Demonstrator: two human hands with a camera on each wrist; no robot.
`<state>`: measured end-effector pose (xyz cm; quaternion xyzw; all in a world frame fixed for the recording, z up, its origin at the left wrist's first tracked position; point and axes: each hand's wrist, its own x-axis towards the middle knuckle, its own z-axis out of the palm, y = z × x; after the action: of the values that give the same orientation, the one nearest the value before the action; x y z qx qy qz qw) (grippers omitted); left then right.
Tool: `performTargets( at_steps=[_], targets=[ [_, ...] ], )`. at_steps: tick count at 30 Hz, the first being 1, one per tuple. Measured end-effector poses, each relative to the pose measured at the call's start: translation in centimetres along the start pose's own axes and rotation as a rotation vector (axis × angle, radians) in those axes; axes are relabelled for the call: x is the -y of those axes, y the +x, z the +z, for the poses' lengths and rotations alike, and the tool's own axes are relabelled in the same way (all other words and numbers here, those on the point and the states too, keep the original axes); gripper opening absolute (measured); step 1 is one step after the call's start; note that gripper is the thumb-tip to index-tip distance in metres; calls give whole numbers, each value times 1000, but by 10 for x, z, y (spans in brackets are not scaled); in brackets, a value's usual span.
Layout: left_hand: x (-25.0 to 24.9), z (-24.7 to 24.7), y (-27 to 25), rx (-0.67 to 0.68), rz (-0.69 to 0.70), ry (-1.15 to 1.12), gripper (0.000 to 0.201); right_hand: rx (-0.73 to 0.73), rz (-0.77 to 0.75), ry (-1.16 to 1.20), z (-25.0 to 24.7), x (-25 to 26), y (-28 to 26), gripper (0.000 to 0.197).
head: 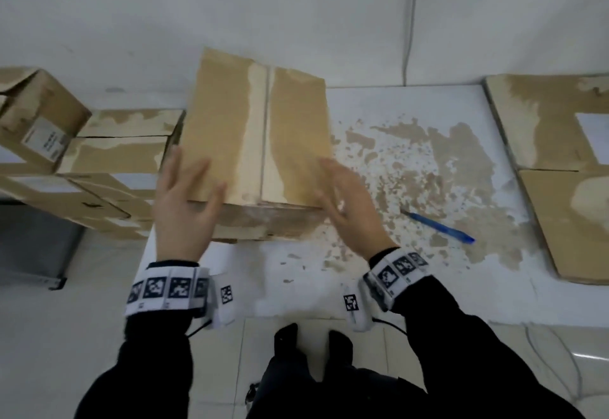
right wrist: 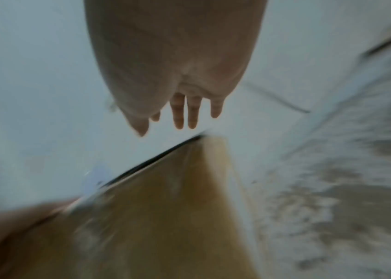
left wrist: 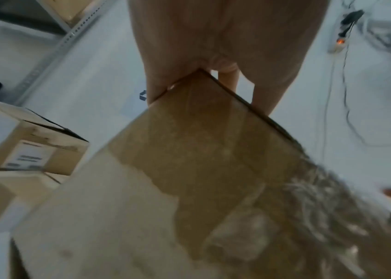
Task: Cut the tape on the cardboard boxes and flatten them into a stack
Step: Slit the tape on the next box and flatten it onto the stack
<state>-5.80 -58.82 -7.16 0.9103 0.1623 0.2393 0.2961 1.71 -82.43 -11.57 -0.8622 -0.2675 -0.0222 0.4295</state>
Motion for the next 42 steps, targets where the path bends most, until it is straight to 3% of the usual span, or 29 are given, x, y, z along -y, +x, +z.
performTargets(
  at_steps=[2,4,6,11,14,16,19,22,25,26,29,33,35,42],
  targets=[
    [17,2,-6,25,-106,-27,42,-156,317,-62,-27,-54,-20,45],
    [28,7,-16,29,-176,-32,46,-91,697,-282,-50,-109,-42,48],
    [36,16,-26,17,-201,-60,53,-5,910,-485,-62,-141,-65,43],
    [32,33,-32,-34,-220,-135,47,10,826,-589,-57,-146,-76,17],
    [27,38,-36,-19,-180,-156,42,-114,778,-247,-57,-110,-45,15],
    [26,38,-39,23,-177,-160,42,-156,662,-48,-56,-68,-14,17],
    [26,28,-31,117,-153,-79,46,-15,447,27,-47,-1,38,14],
    [37,5,-2,274,-19,45,52,265,413,6,-25,43,95,23],
    [58,-15,39,493,106,37,32,407,421,-82,6,64,151,36],
    [65,-17,54,515,173,38,34,423,408,-135,16,69,168,39],
    [77,-6,92,490,361,115,63,452,379,-332,40,80,206,40],
    [82,26,112,568,419,224,86,449,365,-439,60,85,230,29],
    [86,34,112,573,415,246,86,425,375,-443,66,83,232,25],
    [87,38,109,550,406,232,83,389,380,-481,73,89,236,43]
  ],
)
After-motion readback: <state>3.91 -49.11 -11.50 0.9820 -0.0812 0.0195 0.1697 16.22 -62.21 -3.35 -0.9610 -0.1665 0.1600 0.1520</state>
